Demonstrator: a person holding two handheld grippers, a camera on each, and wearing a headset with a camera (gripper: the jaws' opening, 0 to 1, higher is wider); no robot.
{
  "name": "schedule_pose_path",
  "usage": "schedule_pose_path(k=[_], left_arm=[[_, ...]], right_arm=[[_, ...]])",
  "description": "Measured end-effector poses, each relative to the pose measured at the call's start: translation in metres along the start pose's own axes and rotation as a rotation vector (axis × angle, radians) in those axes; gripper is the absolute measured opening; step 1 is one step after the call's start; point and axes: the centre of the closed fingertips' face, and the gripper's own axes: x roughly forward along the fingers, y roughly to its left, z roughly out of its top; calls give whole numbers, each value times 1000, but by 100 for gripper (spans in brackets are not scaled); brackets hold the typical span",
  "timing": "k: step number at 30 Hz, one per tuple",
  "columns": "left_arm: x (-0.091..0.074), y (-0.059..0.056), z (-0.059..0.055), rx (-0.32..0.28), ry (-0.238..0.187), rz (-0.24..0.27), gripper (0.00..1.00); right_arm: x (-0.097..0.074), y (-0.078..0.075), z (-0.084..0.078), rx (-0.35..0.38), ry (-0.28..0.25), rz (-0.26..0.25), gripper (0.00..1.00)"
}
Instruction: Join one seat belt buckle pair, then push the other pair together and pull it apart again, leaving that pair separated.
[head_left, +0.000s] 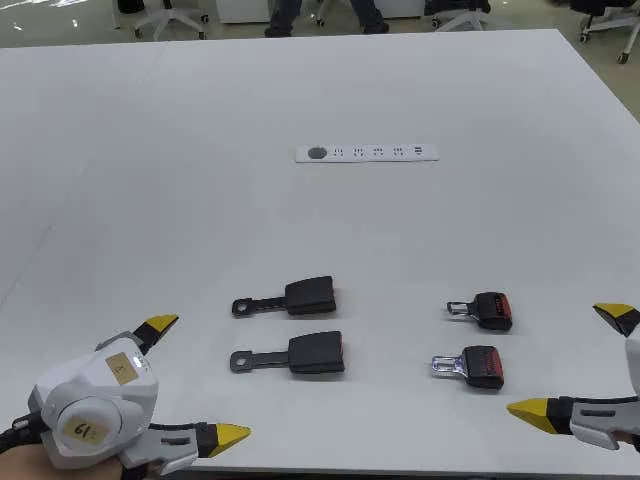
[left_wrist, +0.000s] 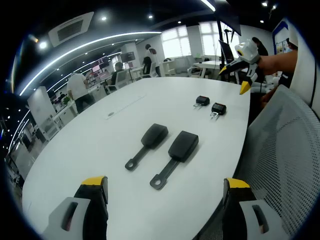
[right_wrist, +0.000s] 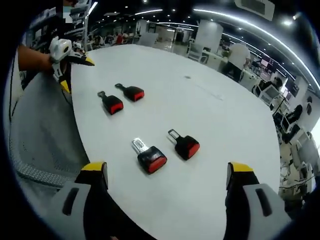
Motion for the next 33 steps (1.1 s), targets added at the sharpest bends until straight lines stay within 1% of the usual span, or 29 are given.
schedule_pose_path(k=[6,14,20,29,33], left_arm=[[0,-2,0,8,3,-5,94],[1,-1,-1,14,7,-5,94],[2,-3,-3,14,18,-10,95],[0,-1,-2,6,18,3,95],[0,1,-1,-1,13,4,95]], right_arm=[[0,4,2,-19,4,8,99],[-3,9,-5,-10,11,15,98],[-6,9,-8,-9,12,11,98],[-5,9,-14,11,11,5,99],[-6,9,-11,5,8,-3,99]])
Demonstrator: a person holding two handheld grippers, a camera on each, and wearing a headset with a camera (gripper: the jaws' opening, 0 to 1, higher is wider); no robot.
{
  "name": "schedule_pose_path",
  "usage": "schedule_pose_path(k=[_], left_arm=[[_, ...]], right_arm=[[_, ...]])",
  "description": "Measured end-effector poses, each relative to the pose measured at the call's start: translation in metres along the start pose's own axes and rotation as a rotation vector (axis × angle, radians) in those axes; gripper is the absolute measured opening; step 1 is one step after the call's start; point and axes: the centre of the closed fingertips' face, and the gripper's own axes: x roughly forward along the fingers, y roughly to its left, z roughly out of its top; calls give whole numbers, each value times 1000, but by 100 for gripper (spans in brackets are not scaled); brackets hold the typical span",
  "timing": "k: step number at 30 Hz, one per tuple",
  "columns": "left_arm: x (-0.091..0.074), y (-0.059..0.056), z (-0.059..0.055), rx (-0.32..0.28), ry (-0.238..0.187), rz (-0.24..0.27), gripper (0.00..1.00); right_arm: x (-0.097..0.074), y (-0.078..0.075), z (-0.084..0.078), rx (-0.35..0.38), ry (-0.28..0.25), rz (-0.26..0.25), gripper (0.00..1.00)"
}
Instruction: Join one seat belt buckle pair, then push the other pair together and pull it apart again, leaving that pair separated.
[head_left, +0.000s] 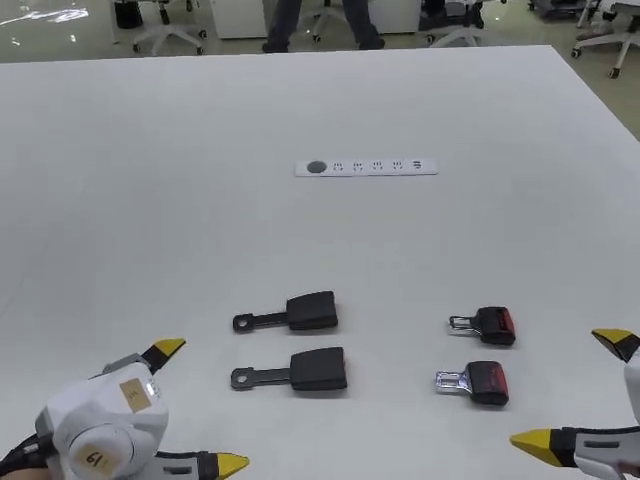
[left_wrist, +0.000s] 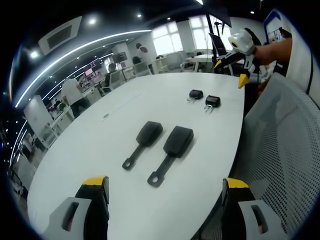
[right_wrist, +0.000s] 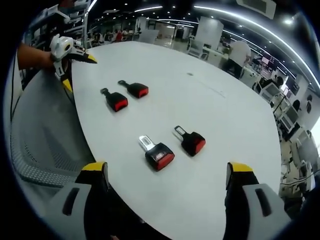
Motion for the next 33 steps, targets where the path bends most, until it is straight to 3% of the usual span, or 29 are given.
schedule_pose_path(k=[18,25,33], left_arm=[[0,0,1,-2,3,3,96],[0,-3,1,-2,12,-3,96],[0,-1,1,-6,11,4,96]], right_arm=[[-3,-2,-6,18,7,-19,98],[-2,-1,0,29,-1,-17,97],[0,0,-1,-35,36,-7,94]])
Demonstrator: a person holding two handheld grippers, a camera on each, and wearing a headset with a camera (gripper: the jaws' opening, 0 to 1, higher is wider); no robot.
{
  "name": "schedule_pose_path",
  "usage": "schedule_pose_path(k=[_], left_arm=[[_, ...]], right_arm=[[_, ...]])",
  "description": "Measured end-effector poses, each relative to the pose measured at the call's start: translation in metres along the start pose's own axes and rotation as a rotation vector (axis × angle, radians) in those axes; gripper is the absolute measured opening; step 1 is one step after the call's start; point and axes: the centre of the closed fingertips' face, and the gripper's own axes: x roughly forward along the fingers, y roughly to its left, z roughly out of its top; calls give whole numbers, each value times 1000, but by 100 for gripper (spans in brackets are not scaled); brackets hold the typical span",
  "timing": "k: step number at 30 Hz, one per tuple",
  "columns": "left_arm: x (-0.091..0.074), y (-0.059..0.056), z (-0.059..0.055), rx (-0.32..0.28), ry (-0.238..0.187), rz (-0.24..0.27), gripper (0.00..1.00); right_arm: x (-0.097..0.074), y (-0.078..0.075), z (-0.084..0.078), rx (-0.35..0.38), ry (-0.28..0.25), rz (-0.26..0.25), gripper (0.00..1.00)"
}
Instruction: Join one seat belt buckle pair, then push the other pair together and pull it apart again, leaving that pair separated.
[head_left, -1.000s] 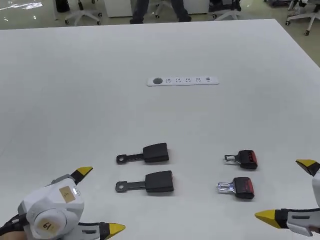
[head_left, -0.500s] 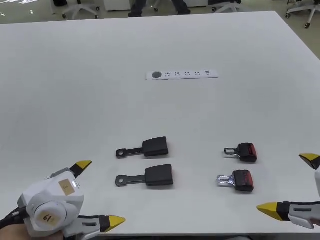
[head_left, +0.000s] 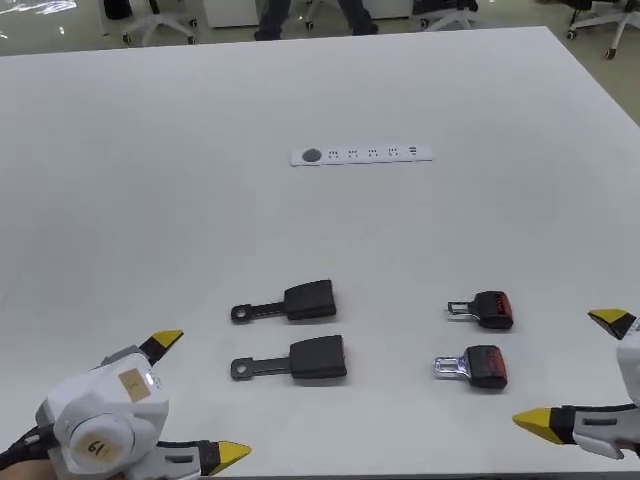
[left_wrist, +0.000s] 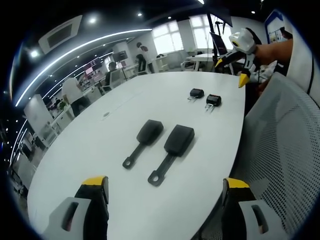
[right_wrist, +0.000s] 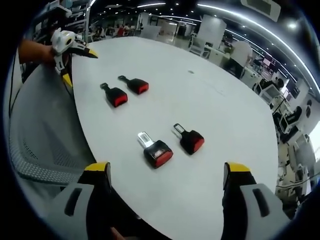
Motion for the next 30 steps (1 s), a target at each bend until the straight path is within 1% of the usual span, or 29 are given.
schedule_pose_path(k=[3,7,13,15,16,17,20,22,24,26,27,28,29,30], left_arm=[[0,1,0,-5,-1,4,96],[0,2,-1,-3,0,6,96],[0,2,-1,-5,3,5,96],[-1,1,1,3,-2,4,96],[-2,3,4,0,-13,8,95],[-3,5,4,-12,-17,11,95],[-5,10,5,-32,-18,28,96],[-5,10,5,-43,-20,26,97],[-4,10,5,-41,-18,24,98],[-6,10,6,-31,-16,20,96],[-7,11,9,-26,-29,22,95],[-8,13,12,-38,-41,22,94],[-8,14,13,-58,-48,19,95],[-8,15,13,-58,-47,17,95]], right_arm=[[1,0,2,0,-8,6,94],[2,-4,5,-2,-14,4,94],[3,-2,6,3,-21,7,95],[3,0,8,-5,-20,11,96],[3,1,9,-12,-21,14,97],[3,1,10,-14,-26,15,97],[3,1,11,-15,-28,17,96],[2,0,13,-15,-31,17,95],[2,-1,14,-17,-32,19,94],[2,-3,15,-26,-34,18,94],[3,-4,16,-33,-35,17,94],[2,-5,16,-34,-34,15,94],[2,-6,16,-34,-32,16,93],[2,-6,16,-34,-31,19,93]])
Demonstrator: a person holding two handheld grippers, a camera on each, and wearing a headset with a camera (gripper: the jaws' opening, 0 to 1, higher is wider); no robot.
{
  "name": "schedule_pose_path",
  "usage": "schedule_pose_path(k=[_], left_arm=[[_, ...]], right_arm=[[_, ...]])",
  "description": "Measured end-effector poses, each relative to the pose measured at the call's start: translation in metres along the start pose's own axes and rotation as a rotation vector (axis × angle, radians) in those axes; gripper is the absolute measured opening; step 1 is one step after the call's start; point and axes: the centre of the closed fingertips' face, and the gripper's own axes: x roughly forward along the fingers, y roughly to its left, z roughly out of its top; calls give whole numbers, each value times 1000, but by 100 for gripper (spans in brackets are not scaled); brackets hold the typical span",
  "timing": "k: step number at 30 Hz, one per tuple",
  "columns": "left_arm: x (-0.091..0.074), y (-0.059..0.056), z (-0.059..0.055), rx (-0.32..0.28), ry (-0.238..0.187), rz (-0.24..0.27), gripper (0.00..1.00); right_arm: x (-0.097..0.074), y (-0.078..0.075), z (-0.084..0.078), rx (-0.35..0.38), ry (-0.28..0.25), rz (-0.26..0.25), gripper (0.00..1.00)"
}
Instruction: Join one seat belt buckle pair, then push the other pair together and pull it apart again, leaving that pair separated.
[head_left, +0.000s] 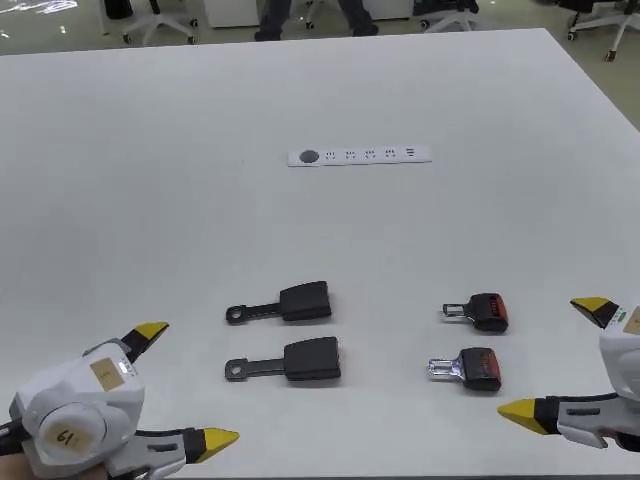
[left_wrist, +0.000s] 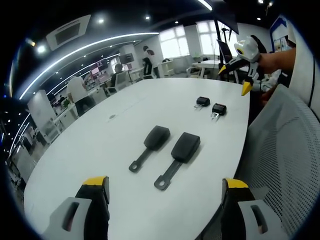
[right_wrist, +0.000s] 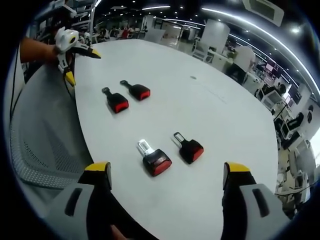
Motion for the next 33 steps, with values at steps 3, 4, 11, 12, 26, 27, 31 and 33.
schedule_pose_path(k=[3,4,11,12,26,27,31,33], left_arm=[[2,0,-3,15,14,-13,95],[3,-1,-3,28,18,-20,95],[12,-5,-1,62,35,-66,87],[15,-5,0,75,36,-72,85],[67,-29,16,159,72,-235,76],[70,-30,17,166,74,-243,74],[85,-36,13,209,101,-279,68],[92,-40,7,171,134,-305,65]], right_arm=[[0,1,1,-11,-6,5,91],[0,2,0,-11,-2,6,90],[2,2,11,-52,-89,36,84],[2,9,9,-24,-88,74,80],[31,24,6,-24,-88,196,63],[34,25,5,-33,-80,200,61],[47,30,-3,-53,-64,238,57],[52,33,-3,-66,-59,258,55]])
